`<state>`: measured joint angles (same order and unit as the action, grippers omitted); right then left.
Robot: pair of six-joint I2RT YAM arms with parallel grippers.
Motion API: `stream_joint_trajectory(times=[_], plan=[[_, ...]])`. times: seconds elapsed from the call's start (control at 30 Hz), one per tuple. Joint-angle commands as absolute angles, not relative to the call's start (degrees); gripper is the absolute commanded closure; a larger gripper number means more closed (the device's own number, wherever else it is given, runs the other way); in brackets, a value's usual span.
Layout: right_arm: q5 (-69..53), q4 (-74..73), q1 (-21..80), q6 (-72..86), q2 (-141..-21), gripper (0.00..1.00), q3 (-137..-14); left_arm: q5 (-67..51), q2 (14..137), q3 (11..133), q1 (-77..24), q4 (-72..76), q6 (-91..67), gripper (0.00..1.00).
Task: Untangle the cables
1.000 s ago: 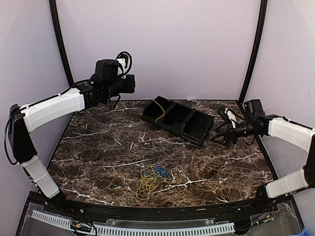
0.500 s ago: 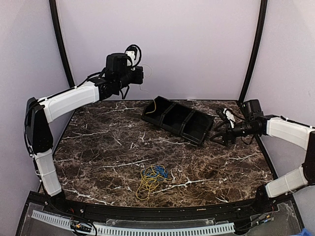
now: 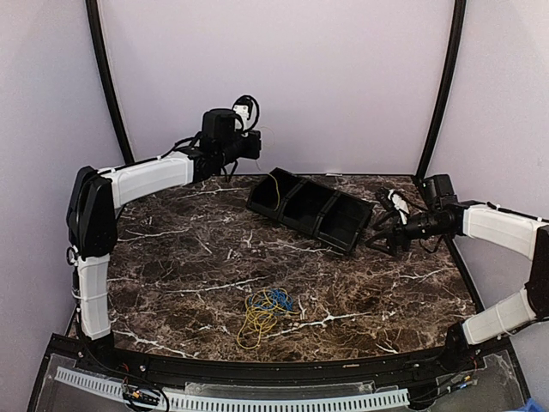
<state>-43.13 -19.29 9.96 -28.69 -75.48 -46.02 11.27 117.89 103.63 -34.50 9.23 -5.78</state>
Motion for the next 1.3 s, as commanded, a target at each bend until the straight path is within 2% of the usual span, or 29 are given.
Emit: stream_joint_trajectory(times=[0.0, 0.5, 0.93, 1.07, 1.27], plan=[[-43.0, -17.9, 9.7, -29.4, -75.9, 0.20, -45.5, 8.3, 117.3, 102.5, -34.3, 12.1, -8.7, 1.00], [-42.5, -18.0, 9.7, -29.9, -76.7, 0.20, -45.2, -3.1, 126.6, 103.8, -34.4, 14.2, -20.5, 1.00], [-42.4, -18.0, 9.7, -30.3, -77.4, 0.20, -45.1, 7.5, 135.4, 112.4, -34.4, 3.1, -27.7, 1.00], [-42.5, -18.3, 9.7, -30.5, -78.0, 0.20, -45.3, 6.2, 136.4, 113.0, -34.4, 3.2, -29.2, 1.00], [-42.5, -18.3, 9.7, -30.7, -78.1, 0.19, -45.3, 2.7, 137.5, 114.6, -34.4, 2.4, -29.8, 0.93]])
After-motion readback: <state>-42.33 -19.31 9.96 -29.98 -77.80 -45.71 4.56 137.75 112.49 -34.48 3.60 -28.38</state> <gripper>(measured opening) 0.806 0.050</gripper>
